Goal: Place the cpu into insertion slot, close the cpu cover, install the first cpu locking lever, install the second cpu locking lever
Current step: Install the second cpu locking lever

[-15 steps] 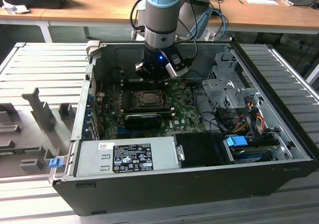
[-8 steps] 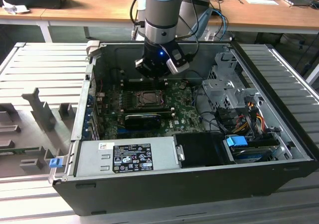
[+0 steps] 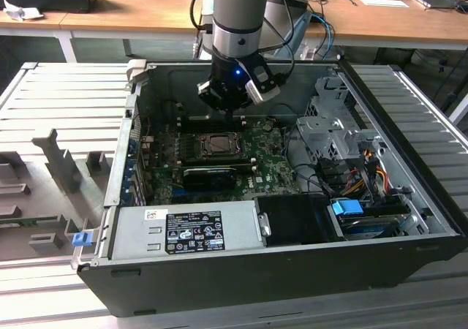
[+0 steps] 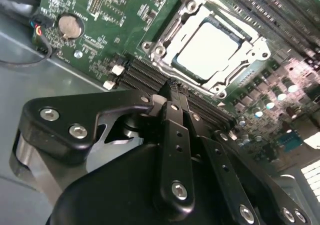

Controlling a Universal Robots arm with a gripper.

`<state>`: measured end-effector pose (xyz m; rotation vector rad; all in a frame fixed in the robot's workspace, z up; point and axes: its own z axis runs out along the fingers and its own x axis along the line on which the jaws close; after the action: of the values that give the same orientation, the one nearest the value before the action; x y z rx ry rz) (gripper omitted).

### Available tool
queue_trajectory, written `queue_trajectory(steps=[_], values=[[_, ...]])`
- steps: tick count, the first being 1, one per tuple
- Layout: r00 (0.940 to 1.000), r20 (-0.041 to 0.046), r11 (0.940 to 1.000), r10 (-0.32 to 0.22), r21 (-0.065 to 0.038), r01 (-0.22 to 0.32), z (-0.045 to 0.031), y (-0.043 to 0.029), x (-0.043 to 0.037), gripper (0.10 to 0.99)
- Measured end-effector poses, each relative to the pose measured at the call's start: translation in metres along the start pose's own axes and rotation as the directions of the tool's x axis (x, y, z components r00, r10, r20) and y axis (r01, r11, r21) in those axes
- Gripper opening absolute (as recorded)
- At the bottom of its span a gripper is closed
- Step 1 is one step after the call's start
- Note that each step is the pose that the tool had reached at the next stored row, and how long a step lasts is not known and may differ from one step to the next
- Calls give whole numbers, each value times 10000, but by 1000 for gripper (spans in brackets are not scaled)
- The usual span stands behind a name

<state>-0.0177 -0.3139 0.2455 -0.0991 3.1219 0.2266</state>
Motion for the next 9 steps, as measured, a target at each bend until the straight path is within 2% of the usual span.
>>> queue_trajectory(steps=[4, 6, 9], values=[[10000, 0, 10000, 0, -4, 0, -19, -175, 14, 106], [10000, -5, 10000, 0, -3, 0, -60, -189, 14, 106], [10000, -6, 10000, 1, -4, -1, -73, -237, 18, 106]])
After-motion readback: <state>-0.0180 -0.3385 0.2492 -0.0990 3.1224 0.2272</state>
